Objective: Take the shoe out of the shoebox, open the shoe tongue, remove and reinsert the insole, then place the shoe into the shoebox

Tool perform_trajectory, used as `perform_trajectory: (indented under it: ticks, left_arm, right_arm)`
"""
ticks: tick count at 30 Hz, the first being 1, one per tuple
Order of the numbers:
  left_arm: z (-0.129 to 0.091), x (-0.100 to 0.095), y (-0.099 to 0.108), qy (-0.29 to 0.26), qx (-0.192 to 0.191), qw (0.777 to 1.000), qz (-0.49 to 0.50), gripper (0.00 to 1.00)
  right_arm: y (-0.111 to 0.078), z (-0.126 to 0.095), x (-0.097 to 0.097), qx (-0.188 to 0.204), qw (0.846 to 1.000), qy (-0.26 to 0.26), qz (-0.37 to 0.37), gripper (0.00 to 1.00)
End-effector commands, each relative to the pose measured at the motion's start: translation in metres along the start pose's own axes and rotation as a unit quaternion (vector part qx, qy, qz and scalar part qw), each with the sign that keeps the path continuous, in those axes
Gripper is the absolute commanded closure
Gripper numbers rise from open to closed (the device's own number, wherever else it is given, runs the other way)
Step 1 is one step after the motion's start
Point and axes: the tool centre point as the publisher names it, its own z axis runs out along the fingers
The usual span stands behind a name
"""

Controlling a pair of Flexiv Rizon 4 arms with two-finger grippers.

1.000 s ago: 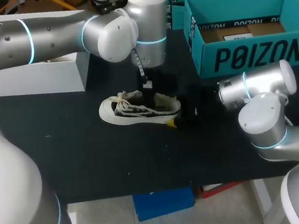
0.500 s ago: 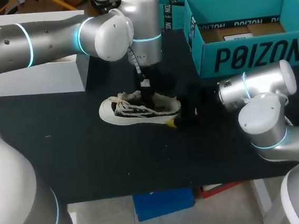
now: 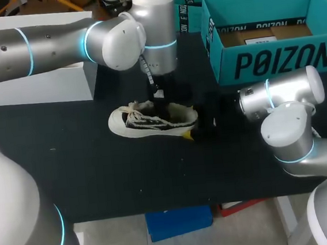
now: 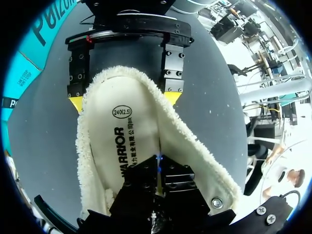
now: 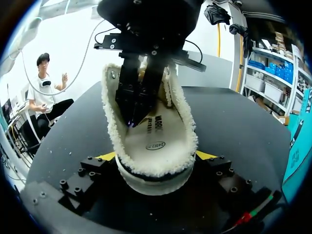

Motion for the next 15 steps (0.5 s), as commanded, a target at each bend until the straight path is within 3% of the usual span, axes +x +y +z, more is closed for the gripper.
perform_trajectory:
  ticks: [1, 8, 15]
  left_arm:
    - [0.049, -0.001, -0.002, 0.001, 0.003, 1.000, -0.001, 0.58]
    - [0.055, -0.005, -0.003, -0.030, -0.009, 0.999, -0.012, 0.57]
    - [0.076, -0.012, 0.000, -0.123, -0.054, 0.989, -0.059, 0.61]
  right_arm:
    - [-0.002, 0.006, -0.001, 0.002, 1.000, -0.001, 0.002, 1.00]
    - [-0.002, 0.006, -0.001, 0.002, 1.000, -0.001, 0.002, 1.00]
    - [-0.002, 0.006, -0.001, 0.002, 1.000, -0.001, 0.002, 1.00]
